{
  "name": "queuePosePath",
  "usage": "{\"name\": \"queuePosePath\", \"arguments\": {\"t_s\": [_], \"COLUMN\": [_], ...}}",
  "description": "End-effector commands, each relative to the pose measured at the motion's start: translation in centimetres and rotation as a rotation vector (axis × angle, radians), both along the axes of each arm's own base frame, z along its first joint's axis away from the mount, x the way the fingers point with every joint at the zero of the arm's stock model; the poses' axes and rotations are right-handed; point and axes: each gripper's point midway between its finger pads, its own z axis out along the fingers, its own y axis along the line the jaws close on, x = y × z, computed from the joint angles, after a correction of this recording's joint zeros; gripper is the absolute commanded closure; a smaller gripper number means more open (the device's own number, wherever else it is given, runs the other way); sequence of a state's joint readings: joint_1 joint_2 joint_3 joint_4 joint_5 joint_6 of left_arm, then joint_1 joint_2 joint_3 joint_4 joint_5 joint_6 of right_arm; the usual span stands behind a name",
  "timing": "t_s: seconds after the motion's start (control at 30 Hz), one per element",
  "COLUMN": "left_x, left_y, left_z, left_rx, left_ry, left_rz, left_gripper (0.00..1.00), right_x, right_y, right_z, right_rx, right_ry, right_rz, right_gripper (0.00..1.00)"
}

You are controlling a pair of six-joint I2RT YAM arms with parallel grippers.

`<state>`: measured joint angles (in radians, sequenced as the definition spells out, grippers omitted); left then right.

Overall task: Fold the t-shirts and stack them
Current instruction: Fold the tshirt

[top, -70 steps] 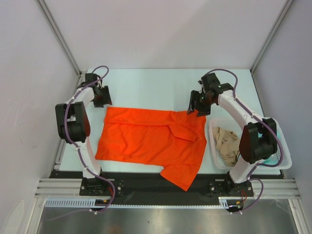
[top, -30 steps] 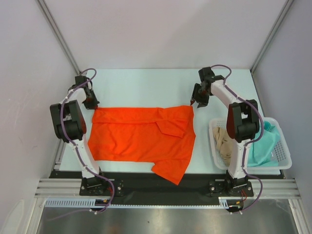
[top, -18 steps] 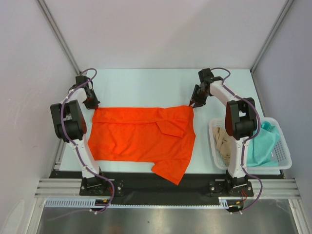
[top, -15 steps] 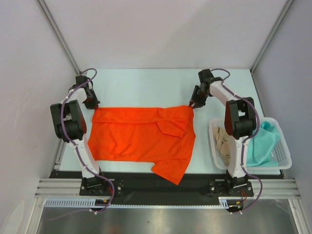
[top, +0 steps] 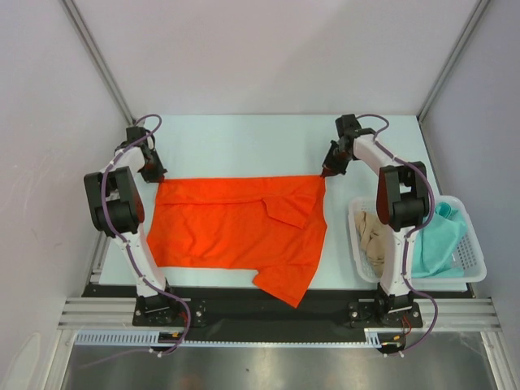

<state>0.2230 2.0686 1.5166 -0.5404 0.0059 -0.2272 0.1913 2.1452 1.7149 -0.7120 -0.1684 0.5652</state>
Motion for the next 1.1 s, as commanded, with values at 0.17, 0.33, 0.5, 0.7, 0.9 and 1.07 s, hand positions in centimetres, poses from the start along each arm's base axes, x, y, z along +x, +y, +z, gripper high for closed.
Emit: {"name": "queuePosePath", "arguments": {"t_s": [0.17, 0.33, 0.5, 0.7, 0.9, 1.07], "left_x": [0.4, 0.6, 1.7, 4.2, 6.8, 6.3], "left_y": [-0.2, -0.1, -0.1, 0.6, 1.1, 2.0], "left_z": [0.0, 0.5, 0.9, 2.0, 3.1, 6.4], "left_rx": [-0.005, -0.008, -0.012, -0.002, -0.005, 0.041], "left_ry": [-0.022, -0.035, -0.051, -0.099, -0.144, -0.170], "left_rz": [0.003, 0.012, 0.011, 0.019, 0.042, 0.090], "left_gripper": [1.00, 1.00, 1.00, 1.00, 0.93, 0.47], "right_x": [0.6, 0.6, 1.5, 4.2, 6.6, 7.2], "right_y": [-1.1, 0.0, -0.3, -0.1, 0.0, -1.3], "right_z": [-0.2, -0.2, 0.0, 0.8, 1.2, 4.4], "right_rx": [-0.026, 0.007, -0.007, -0.006, -0.018, -0.098], "right_ry": [-0.035, -0.033, -0.051, -0.104, -0.124, -0.146], "right_rz": [-0.018, 0.020, 0.012, 0.011, 0.018, 0.005], "right_gripper": [1.00, 1.00, 1.00, 1.00, 0.84, 0.50]}}
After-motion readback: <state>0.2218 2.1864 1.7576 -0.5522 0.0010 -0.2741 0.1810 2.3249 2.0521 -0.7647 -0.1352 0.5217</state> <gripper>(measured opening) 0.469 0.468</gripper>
